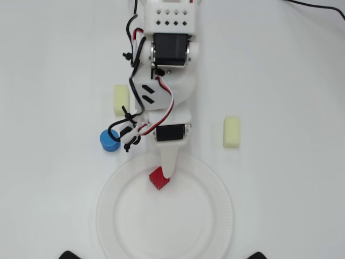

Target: Grasp a red block and put it in the dish.

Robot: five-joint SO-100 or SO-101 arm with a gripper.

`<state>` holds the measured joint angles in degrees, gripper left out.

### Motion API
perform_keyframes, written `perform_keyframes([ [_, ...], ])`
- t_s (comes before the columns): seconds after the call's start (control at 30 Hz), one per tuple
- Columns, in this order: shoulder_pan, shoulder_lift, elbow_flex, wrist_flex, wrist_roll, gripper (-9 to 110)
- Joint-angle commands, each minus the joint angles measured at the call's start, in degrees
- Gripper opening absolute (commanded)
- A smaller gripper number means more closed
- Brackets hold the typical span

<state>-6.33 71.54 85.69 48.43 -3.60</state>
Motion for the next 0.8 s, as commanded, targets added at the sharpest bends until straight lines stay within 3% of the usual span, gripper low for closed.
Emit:
perform_keyframes([
  [0.0, 0.6, 6.1, -3.3, 1.7, -0.5, 23],
  [0.33, 2.8, 25.8, -0.4, 17.8, -1.7, 29],
  [0.53, 2.5, 44.1, 12.0, 21.4, -3.9, 30],
  [0.77, 2.7, 65.7, 37.4, 20.0, -4.0, 30],
])
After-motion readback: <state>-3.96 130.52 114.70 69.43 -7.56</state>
